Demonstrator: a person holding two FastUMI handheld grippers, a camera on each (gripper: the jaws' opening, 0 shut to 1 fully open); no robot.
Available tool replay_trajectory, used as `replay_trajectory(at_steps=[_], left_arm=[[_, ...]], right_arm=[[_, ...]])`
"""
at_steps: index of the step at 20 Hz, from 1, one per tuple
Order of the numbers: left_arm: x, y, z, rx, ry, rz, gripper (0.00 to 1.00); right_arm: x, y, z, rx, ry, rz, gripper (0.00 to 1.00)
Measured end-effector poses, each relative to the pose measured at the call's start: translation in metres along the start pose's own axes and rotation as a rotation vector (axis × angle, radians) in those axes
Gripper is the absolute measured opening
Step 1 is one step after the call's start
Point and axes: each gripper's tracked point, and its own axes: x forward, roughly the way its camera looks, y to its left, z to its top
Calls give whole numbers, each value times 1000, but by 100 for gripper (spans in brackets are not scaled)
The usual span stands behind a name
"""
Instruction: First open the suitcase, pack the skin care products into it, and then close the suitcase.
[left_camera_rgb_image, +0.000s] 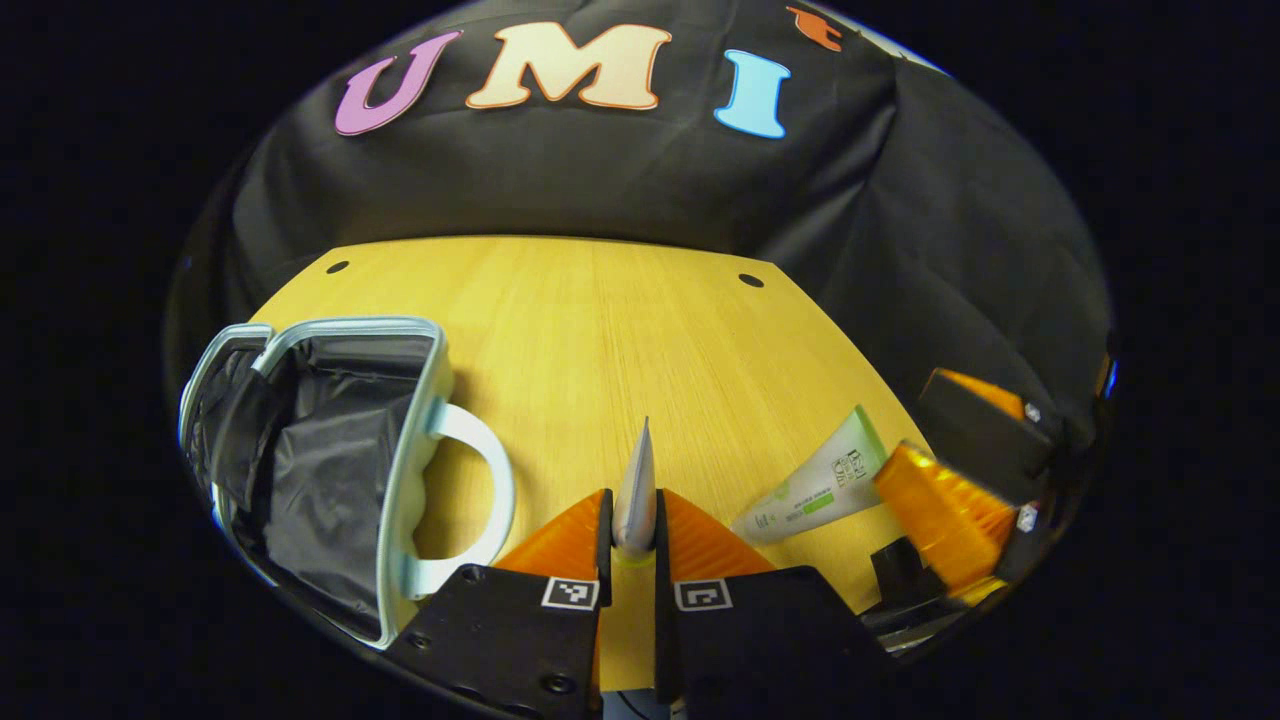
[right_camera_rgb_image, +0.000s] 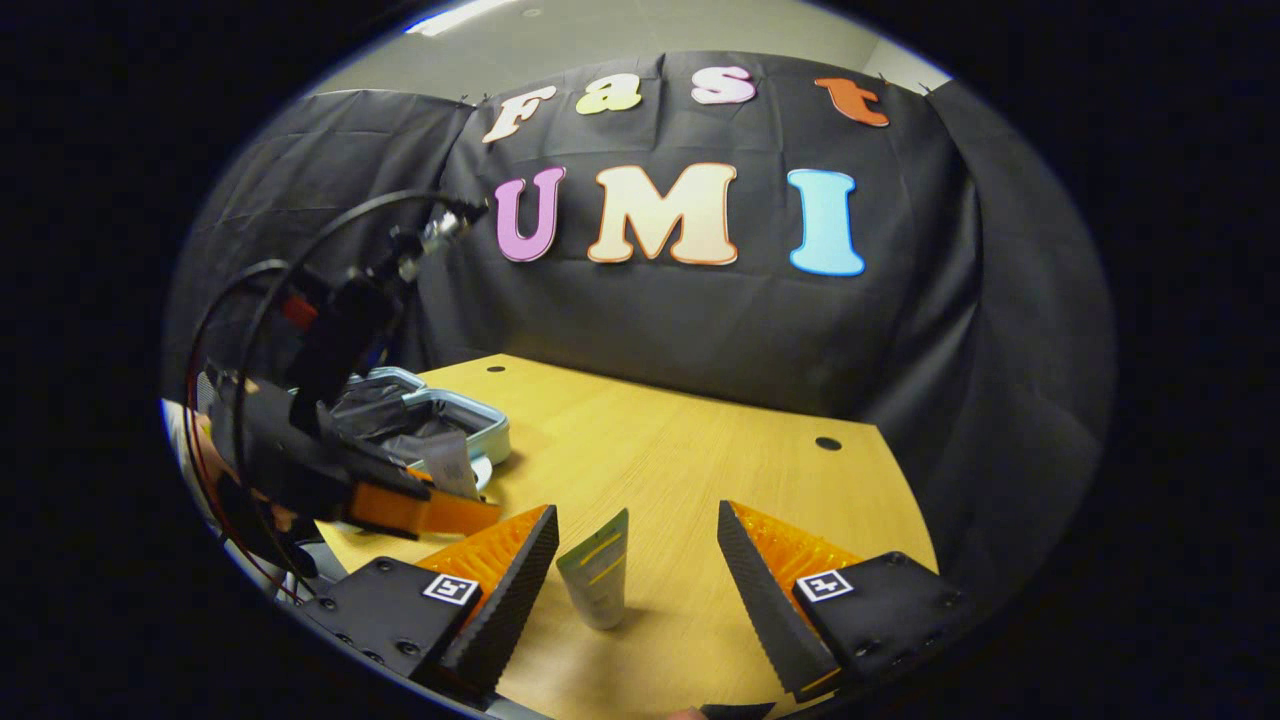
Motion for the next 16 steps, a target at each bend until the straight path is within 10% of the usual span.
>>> replay_trajectory(at_steps=[10, 16], left_arm=[[-52, 46, -13, -45, 15, 137, 13], [-71, 78, -17, -100, 4, 188, 13]], right_arm=[[32, 17, -76, -2, 153, 48, 98], [40, 23, -86, -33, 193, 65, 43]])
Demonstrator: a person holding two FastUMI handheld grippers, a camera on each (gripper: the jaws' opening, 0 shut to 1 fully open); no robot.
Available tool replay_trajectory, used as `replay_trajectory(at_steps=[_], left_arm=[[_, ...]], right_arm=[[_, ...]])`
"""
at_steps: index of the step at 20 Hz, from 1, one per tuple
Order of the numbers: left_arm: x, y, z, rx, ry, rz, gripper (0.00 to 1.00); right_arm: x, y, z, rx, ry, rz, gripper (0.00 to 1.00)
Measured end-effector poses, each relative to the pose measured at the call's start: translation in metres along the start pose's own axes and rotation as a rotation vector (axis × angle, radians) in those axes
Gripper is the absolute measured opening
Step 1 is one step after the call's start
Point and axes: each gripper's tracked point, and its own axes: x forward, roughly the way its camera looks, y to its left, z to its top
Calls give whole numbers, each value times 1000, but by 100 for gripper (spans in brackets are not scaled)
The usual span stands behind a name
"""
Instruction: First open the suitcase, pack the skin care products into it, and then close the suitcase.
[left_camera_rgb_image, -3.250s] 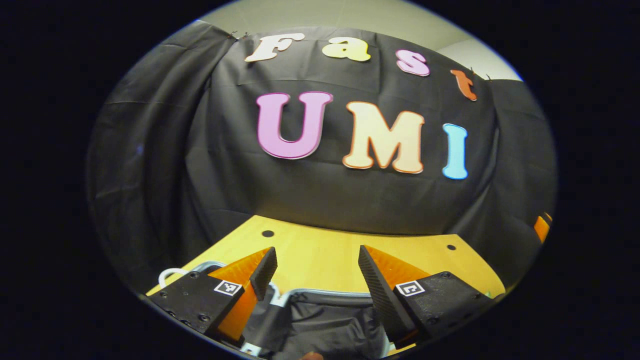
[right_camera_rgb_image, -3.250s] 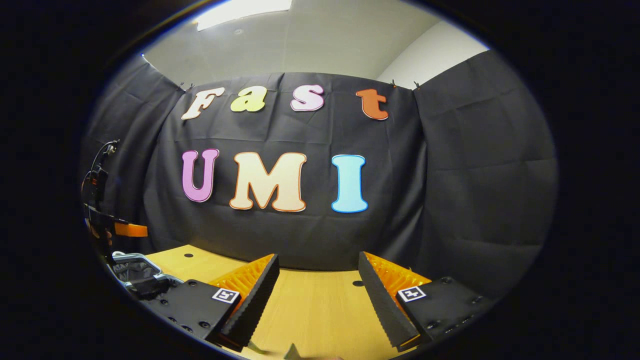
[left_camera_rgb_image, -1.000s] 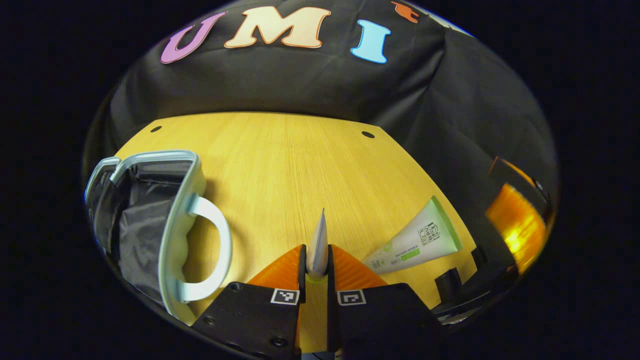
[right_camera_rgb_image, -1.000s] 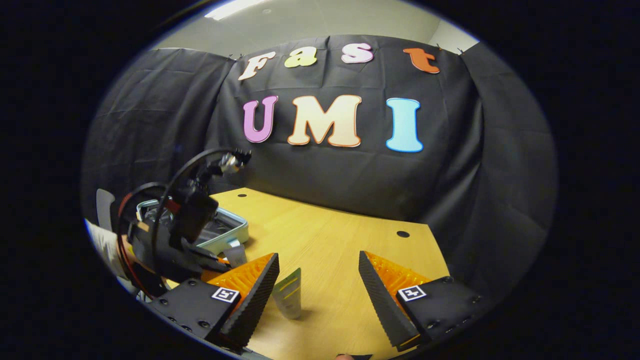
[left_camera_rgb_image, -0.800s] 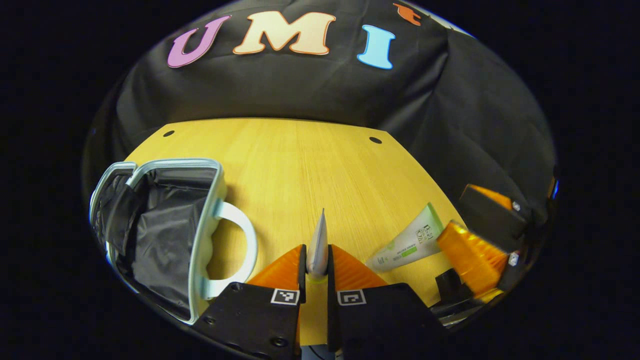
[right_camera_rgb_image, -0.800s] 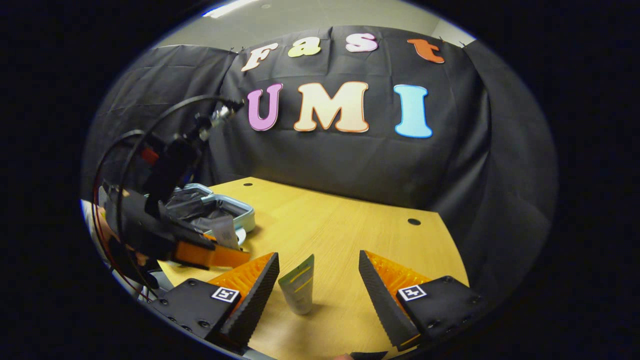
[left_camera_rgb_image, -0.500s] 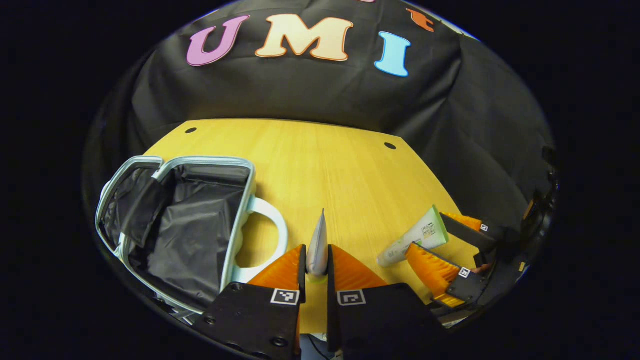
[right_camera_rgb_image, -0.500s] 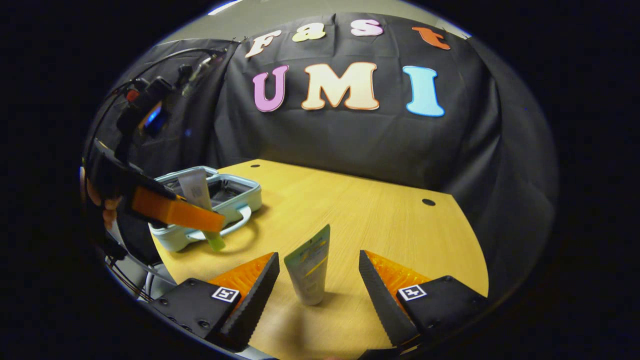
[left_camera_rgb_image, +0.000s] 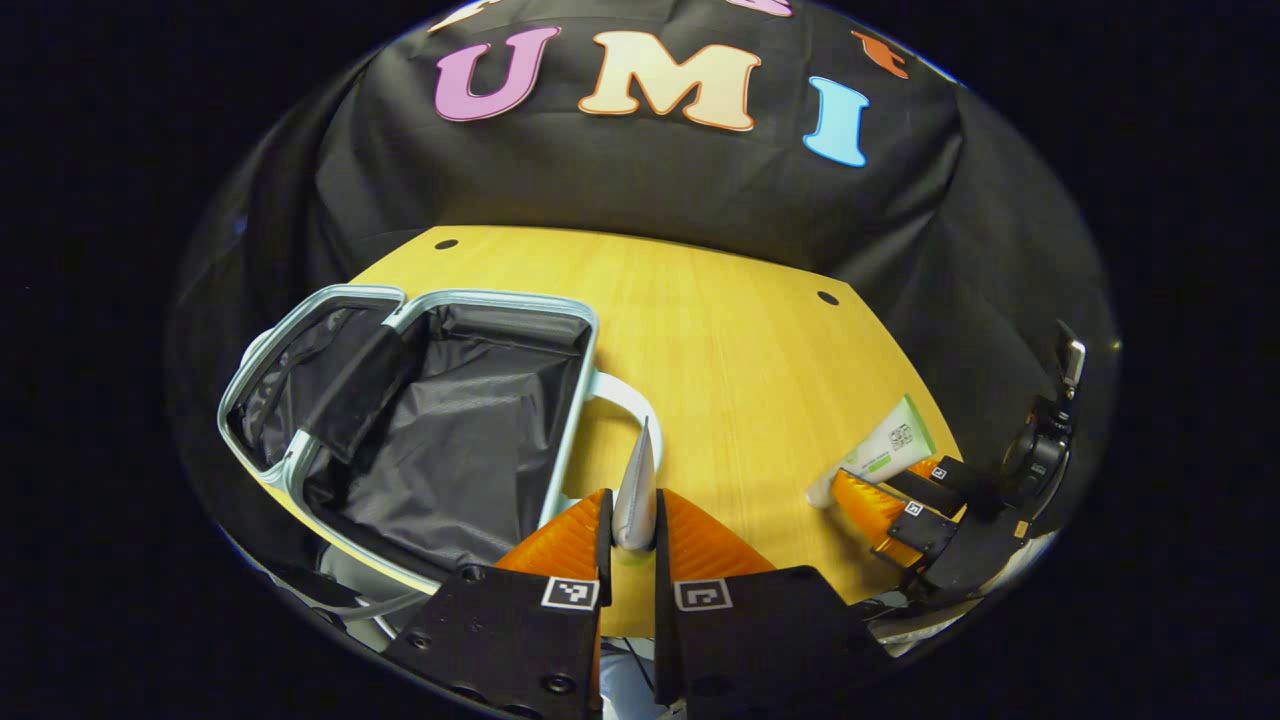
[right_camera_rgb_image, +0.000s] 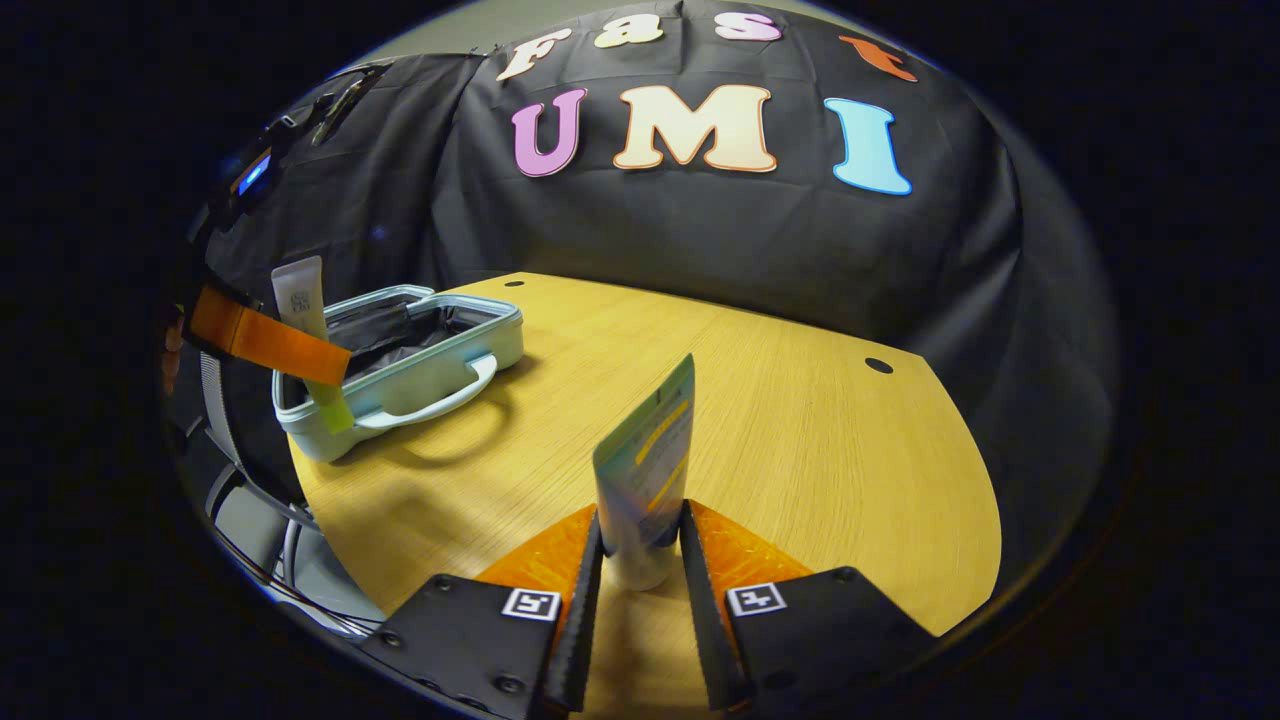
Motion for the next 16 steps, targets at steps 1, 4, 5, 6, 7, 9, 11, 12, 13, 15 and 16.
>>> replay_trajectory(at_steps=[1, 4, 5, 6, 7, 9, 11, 12, 13, 15, 16], left_arm=[[-1, 7, 0, -5, 6, 8, 13], [-8, 38, 3, 8, 29, 61, 13], [-12, 47, 7, 9, 30, 80, 13], [-12, 59, 7, 29, 46, 95, 13], [-14, 73, 6, 60, 77, 116, 13], [-10, 102, 6, 98, 118, 147, 13], [-3, 112, 5, 72, 157, 117, 13], [3, 120, 3, 67, 177, 106, 13], [9, 128, 3, 74, 191, 102, 13], [18, 146, -5, 95, 248, 101, 13], [21, 152, -8, 97, 273, 100, 13]], right_arm=[[2, 1, 0, 0, 9, 5, 37], [3, 9, 2, 8, 44, 25, 29], [3, 10, 8, -5, 46, 24, 26], [0, 9, 13, -15, 44, 12, 29], [-2, 11, 23, -10, 41, 4, 29], [-7, 25, 40, 18, 39, 13, 29], [-8, 44, 62, 8, 22, 11, 28], [-8, 53, 72, 10, 15, 10, 29], [-8, 65, 84, 30, 12, 20, 29], [-6, 94, 108, 82, 5, 55, 26], [-3, 112, 118, 94, 4, 87, 29]])
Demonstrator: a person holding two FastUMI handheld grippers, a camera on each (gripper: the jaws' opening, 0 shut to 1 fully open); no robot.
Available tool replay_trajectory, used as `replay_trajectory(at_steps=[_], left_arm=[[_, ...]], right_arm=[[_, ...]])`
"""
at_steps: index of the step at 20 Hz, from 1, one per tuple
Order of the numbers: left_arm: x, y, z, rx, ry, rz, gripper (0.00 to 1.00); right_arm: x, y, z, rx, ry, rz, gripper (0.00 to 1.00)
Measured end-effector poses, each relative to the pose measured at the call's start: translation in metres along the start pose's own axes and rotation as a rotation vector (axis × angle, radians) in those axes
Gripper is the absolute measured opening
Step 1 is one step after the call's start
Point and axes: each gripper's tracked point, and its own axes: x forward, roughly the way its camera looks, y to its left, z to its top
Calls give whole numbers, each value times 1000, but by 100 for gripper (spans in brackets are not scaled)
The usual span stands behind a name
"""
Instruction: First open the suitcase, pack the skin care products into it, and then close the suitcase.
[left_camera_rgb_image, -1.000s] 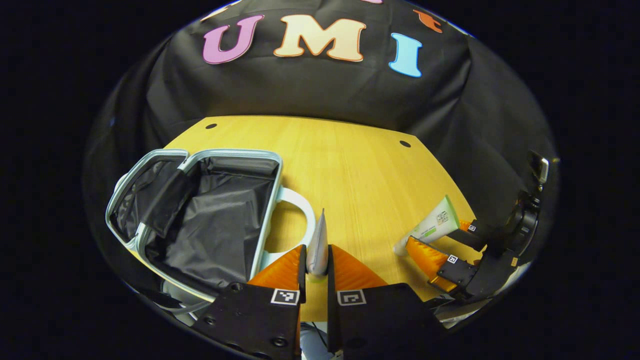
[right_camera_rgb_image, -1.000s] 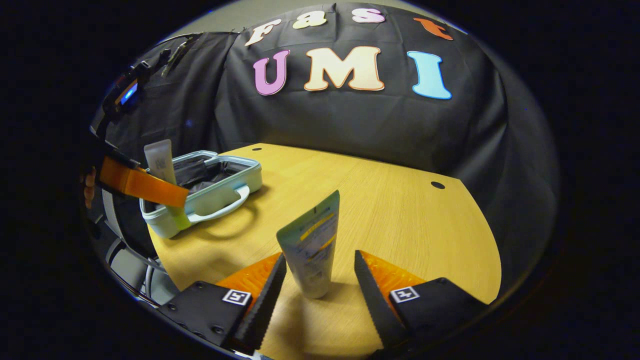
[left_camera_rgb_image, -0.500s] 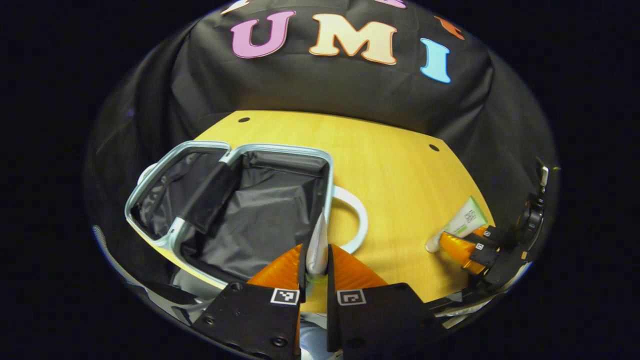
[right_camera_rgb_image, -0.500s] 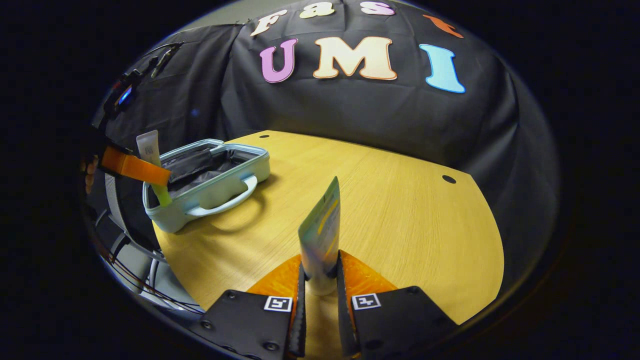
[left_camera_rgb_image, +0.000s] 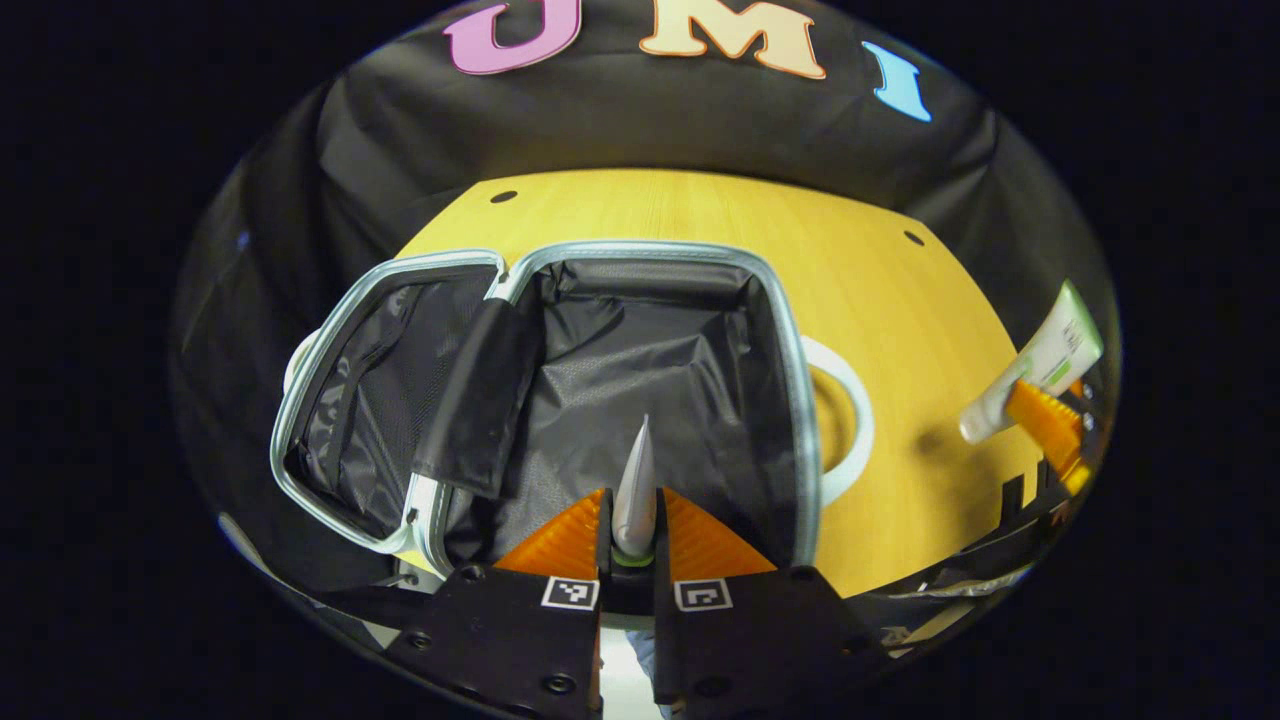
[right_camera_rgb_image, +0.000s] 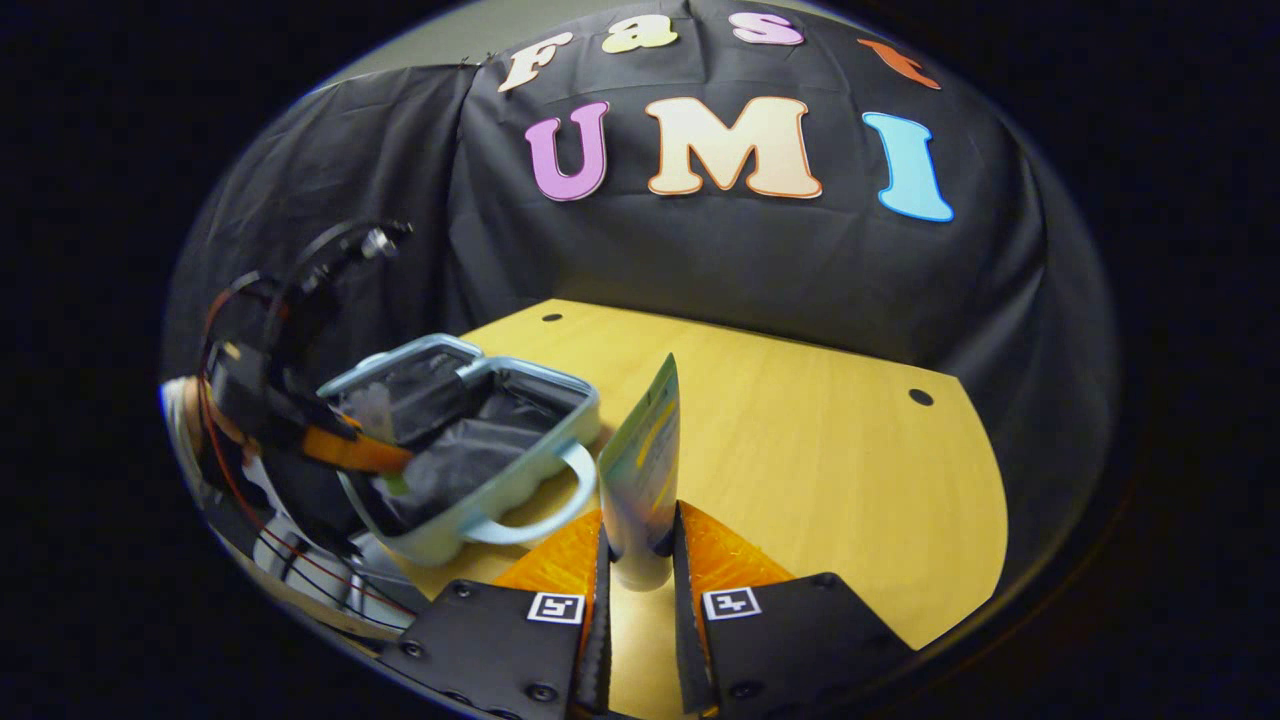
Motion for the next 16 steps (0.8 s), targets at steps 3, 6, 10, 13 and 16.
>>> replay_trajectory(at_steps=[3, 6, 10, 13, 16], left_arm=[[16, 12, -5, 1, 43, -29, 13], [28, 19, -8, 15, 52, -54, 13], [37, 24, 1, 50, 35, -119, 13], [42, 24, 2, 57, 38, -172, 15], [42, 20, 9, 54, 22, -246, 16]], right_arm=[[14, 45, 8, 33, 22, 74, 26], [31, 88, 0, 126, 92, 150, 29], [53, 112, -18, 78, 173, 118, 29], [62, 120, -8, 104, 161, 82, 29], [70, 138, -8, 129, 164, 76, 29]])
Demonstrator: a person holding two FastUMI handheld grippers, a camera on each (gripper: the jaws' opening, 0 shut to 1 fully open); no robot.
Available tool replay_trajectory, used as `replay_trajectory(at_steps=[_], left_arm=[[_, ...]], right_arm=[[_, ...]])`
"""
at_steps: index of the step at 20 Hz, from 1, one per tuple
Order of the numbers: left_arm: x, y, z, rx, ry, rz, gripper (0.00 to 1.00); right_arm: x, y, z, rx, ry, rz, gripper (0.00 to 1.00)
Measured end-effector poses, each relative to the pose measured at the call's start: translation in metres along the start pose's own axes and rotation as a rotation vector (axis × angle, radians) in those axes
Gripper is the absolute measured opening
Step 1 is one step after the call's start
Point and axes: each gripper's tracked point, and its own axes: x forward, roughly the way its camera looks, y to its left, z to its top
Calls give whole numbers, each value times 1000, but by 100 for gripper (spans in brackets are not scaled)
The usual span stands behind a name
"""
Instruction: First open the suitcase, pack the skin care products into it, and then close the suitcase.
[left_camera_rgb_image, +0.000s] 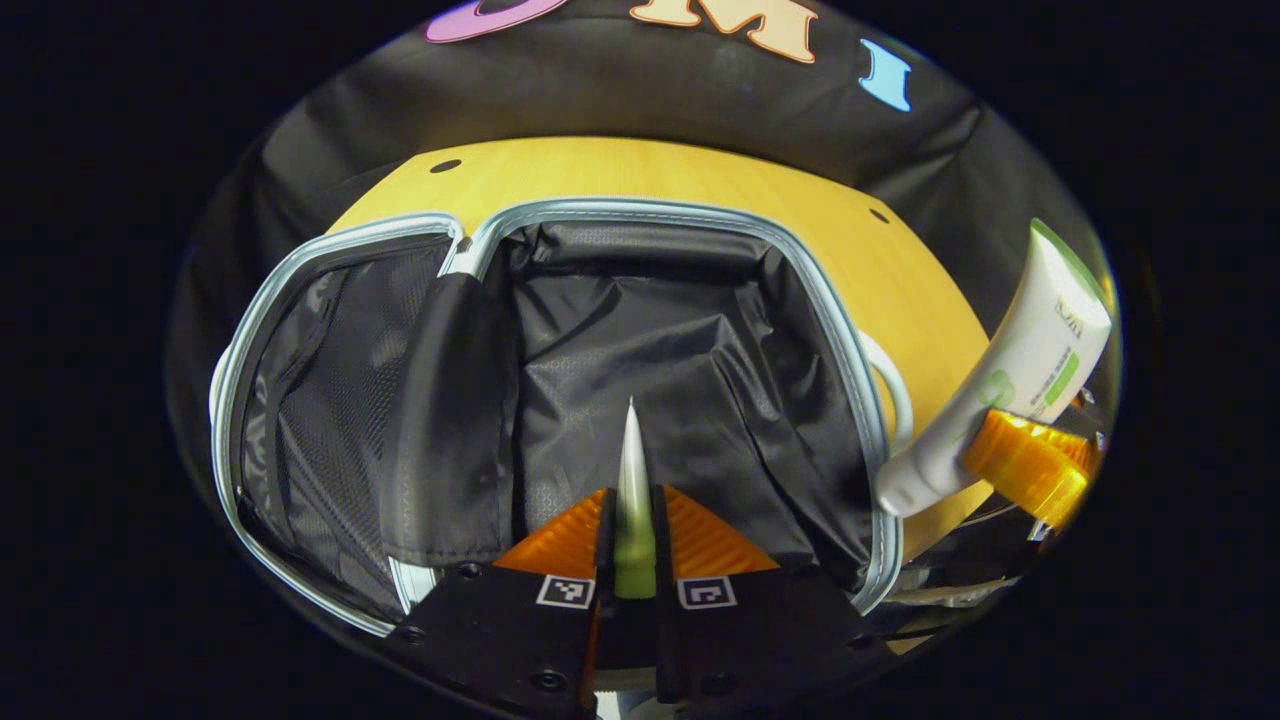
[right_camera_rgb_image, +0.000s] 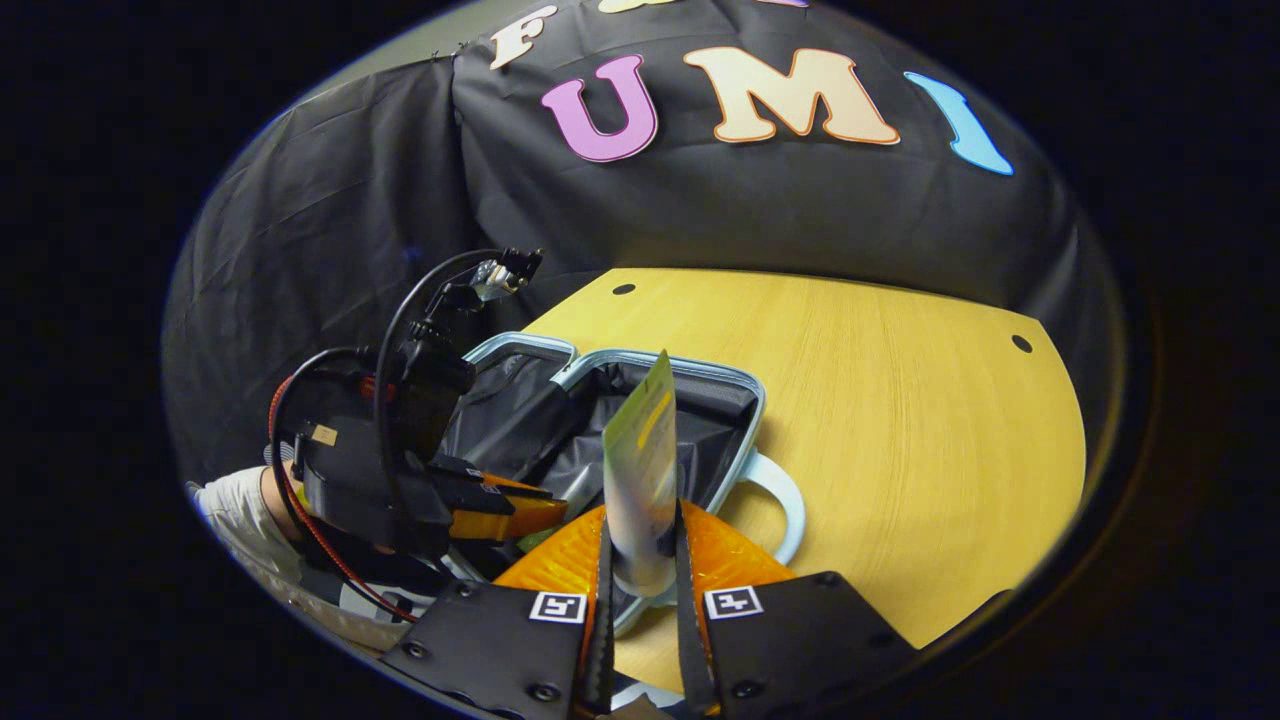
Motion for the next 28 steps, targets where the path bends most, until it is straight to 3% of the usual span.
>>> replay_trajectory(at_steps=[1, 3, 4, 5, 7, 8, 13, 16, 18, 19, 21, 22, 24, 26, 28], left_arm=[[-3, -1, 5, 7, -11, -30, 14], [-10, -4, 13, 2, -28, -77, 25], [-14, 0, 19, 4, -48, -84, 35], [-19, 4, 26, 8, -70, -87, 37], [-30, 16, 38, 6, -121, -90, 50], [-35, 25, 42, 1, -136, -84, 53], [-63, 90, 56, -32, -197, 17, 58], [-72, 131, 62, -82, -221, 79, 59], [-82, 155, 63, -117, -232, 112, 65], [-89, 171, 63, -125, -235, 135, 60], [-103, 205, 70, -152, -256, 185, 66], [-108, 221, 70, -173, -260, 208, 61], [-118, 254, 69, -203, -264, 257, 62], [-123, 286, 63, -237, -250, 300, 66], [-122, 308, 57, -279, -231, 310, 62]], right_arm=[[6, 6, -5, 6, 16, -1, 28], [17, 18, -27, 11, 89, -1, 24], [23, 19, -39, 15, 126, -16, 29], [28, 20, -49, 23, 163, -26, 29], [36, 24, -64, 44, 215, -45, 28], [40, 23, -69, 45, 236, -62, 24], [46, 22, -65, 50, 229, -95, 34], [48, 22, -50, 36, 178, -106, 34], [41, 20, -29, 35, 129, -119, 78], [42, 18, -23, 37, 103, -129, 100], [45, 15, -10, 55, 60, -134, 92], [42, 14, -5, 74, 48, -129, 98], [35, 2, 10, 106, 13, -139, 98], [25, -21, 25, 116, -26, -186, 98], [13, -45, 35, 129, -57, -242, 98]])
